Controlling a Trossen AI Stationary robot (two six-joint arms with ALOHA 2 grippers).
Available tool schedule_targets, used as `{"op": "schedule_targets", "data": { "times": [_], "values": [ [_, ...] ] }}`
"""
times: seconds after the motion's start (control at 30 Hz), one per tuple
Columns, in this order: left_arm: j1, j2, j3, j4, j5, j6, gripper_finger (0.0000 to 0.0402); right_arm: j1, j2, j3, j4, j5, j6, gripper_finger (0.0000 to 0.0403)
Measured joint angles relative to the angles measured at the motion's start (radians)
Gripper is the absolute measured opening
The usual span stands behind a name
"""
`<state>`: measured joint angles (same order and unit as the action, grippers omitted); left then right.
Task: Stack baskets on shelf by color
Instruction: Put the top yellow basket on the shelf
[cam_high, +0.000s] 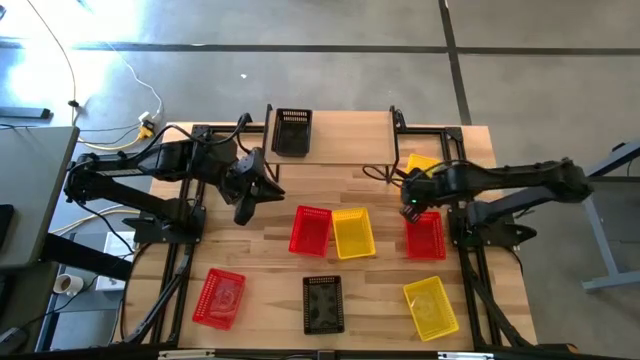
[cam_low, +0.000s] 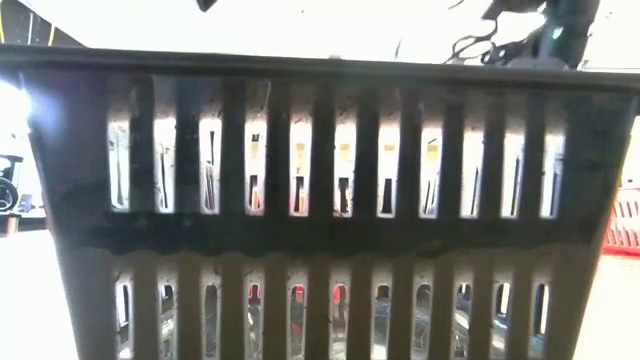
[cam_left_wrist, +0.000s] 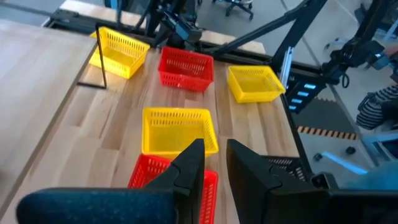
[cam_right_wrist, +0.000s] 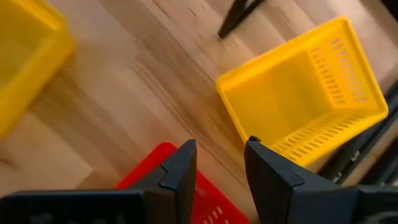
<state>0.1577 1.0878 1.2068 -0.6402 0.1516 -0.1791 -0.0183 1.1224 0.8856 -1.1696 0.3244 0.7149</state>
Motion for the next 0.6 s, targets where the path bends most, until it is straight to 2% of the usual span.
{"op": "schedule_targets", "data": {
  "times": [0.23,0.6],
  "values": [
    [-0.001,0.0,0.0,-0.018,0.0,0.0,0.006,-0.048,0.144,0.0,0.004,-0.045,-0.035,0.0122],
    [-0.001,0.0,0.0,-0.017,-0.001,-0.004,0.006,-0.074,0.298,0.0,0.004,-0.037,-0.092,0.0122]
  ]
}}
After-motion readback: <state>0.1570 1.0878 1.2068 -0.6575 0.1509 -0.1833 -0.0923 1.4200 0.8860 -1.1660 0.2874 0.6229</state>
